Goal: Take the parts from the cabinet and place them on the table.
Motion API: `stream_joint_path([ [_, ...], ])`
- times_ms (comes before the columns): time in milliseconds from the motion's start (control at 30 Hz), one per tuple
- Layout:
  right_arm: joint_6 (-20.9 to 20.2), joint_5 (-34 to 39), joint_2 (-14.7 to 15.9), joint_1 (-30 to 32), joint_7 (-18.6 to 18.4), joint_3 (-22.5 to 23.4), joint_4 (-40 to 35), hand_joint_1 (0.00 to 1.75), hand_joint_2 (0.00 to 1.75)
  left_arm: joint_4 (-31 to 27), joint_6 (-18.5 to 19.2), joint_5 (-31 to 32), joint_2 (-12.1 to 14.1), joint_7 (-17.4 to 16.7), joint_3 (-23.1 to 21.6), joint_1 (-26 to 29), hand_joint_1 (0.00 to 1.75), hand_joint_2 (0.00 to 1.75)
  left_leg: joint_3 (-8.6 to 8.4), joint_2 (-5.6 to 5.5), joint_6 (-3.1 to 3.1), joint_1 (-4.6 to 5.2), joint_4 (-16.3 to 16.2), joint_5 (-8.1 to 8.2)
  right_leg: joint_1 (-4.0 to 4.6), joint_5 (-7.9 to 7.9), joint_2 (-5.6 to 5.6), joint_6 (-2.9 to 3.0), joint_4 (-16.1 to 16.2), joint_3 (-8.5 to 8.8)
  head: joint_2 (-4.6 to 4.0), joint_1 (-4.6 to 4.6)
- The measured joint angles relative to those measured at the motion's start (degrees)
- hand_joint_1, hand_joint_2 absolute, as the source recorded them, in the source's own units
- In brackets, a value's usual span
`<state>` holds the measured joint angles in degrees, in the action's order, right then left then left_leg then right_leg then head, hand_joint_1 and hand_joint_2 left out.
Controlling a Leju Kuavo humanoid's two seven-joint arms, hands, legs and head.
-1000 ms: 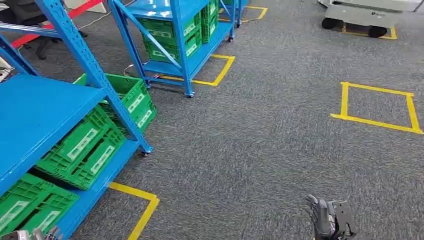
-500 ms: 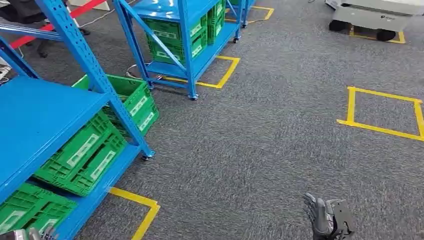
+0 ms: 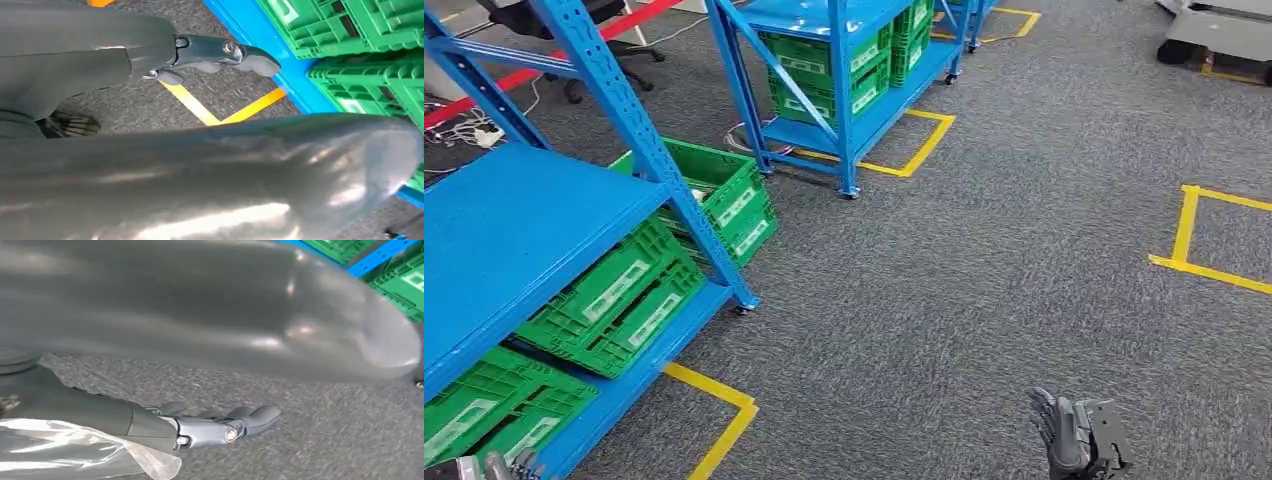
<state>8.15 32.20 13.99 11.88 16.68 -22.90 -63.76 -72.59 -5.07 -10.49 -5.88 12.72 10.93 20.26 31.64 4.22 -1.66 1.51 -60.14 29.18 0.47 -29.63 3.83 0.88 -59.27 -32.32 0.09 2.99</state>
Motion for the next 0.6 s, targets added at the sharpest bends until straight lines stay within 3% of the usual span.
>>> stream_joint_path([
  [67,0.0,0.0,0.0,0.0,0.0,0.0,0.0,0.0,0.0,0.0,0.0,0.0,0.0,0.0,0.0,0.0,0.0,0.0,0.0,0.0,0.0,0.0,0.0,0.0,0.0,0.0,0.0,0.0,0.0,0.0,0.0,0.0],
  [133,0.0,0.0,0.0,0.0,0.0,0.0,0.0,0.0,0.0,0.0,0.0,0.0,0.1,0.0,0.0,0.0,0.0,0.0,-0.04,0.78,-0.19,0.19,0.0,0.51,0.0,-0.01,0.13,-0.02,0.0,0.11,0.0,0.07],
  [233,0.0,0.0,-0.2,0.1,0.0,0.0,0.0,0.0,0.0,0.0,0.0,0.0,0.1,0.0,-0.1,-0.2,0.0,0.0,0.14,1.31,-0.27,0.36,1.2,2.14,0.32,-0.12,0.56,-0.25,-0.1,0.06,0.0,-0.14],
  [267,-0.1,0.0,-0.2,0.1,-0.1,0.3,0.1,0.0,0.0,0.0,0.0,-0.2,0.3,0.2,-0.2,-0.2,0.0,0.0,0.19,0.31,-0.38,0.38,1.3,0.5,0.36,-0.29,1.75,-0.64,0.0,0.11,0.0,-0.26],
  [300,-0.2,-0.1,-0.5,-0.2,-0.1,0.5,0.1,0.0,0.0,0.0,-0.2,-0.3,0.3,0.2,-0.6,0.1,0.0,0.0,-0.47,-2.19,-0.87,-0.59,2.8,-1.01,0.09,-2.33,-1.67,-1.83,-1.9,-0.37,0.0,-0.28],
  [333,-0.2,-0.2,-0.5,-0.1,-0.2,0.5,0.1,0.0,0.0,0.0,-0.2,-0.3,0.4,0.2,-0.7,0.0,0.0,0.0,-0.26,-2.94,-1.0,-0.81,2.7,-1.13,-0.12,-4.54,-2.89,-2.14,-5.7,-1.96,0.0,-0.21],
  [400,-0.3,-0.2,-0.5,0.1,-0.4,0.7,0.3,0.0,0.0,0.0,-0.3,-0.5,0.4,0.2,-1.1,-0.1,0.0,0.0,-0.16,-4.35,-1.02,-0.91,2.7,-1.17,-0.6,-8.34,-3.66,-2.75,-14.7,-6.11,0.0,-0.13],
  [433,-0.4,-0.3,-0.5,0.2,-0.4,0.7,0.3,0.0,0.0,0.0,-0.4,-0.6,0.4,0.2,-1.1,-0.1,0.0,0.0,-0.18,-5.03,-0.96,-0.97,2.7,-1.19,-0.78,-8.5,-3.66,-3.02,-16.7,-7.17,0.0,-0.13],
  [467,-0.4,-0.3,-0.5,0.2,-0.5,0.8,0.3,0.0,0.0,0.0,-0.4,-0.7,0.4,0.2,-1.1,0.1,0.0,0.0,-0.28,-5.74,-0.88,-1.09,2.7,-1.22,-1.01,-7.26,-3.67,-3.26,-15.9,-6.92,0.0,-0.17],
  [533,-0.4,-0.4,-0.5,0.1,-0.5,0.9,0.3,0.0,0.0,0.0,-0.5,-0.8,0.4,0.2,-1.4,0.0,0.0,0.0,-0.51,-7.28,-0.39,-1.5,2.5,-1.06,-1.55,-2.07,-4.1,-3.81,-7.7,-3.09,0.0,-0.15],
  [567,-0.4,-0.4,-0.5,0.1,-0.5,0.9,0.3,0.0,0.0,0.0,-0.5,-0.8,0.4,0.2,-1.6,0.0,0.0,0.0,-0.54,-7.99,0.08,-1.67,2.3,-0.84,-2.04,0.34,-5.7,-4.21,-2.4,-0.53,0.0,-0.09],
  [600,-0.4,-0.4,-0.5,0.0,-0.5,0.9,0.4,0.0,0.0,0.0,-0.6,-0.8,0.5,0.2,-1.6,0.0,0.0,0.0,-0.24,-8.58,0.52,-1.58,2.0,-0.71,-2.26,-0.73,-8.47,-4.56,-0.7,0.39,0.0,0.09],
])
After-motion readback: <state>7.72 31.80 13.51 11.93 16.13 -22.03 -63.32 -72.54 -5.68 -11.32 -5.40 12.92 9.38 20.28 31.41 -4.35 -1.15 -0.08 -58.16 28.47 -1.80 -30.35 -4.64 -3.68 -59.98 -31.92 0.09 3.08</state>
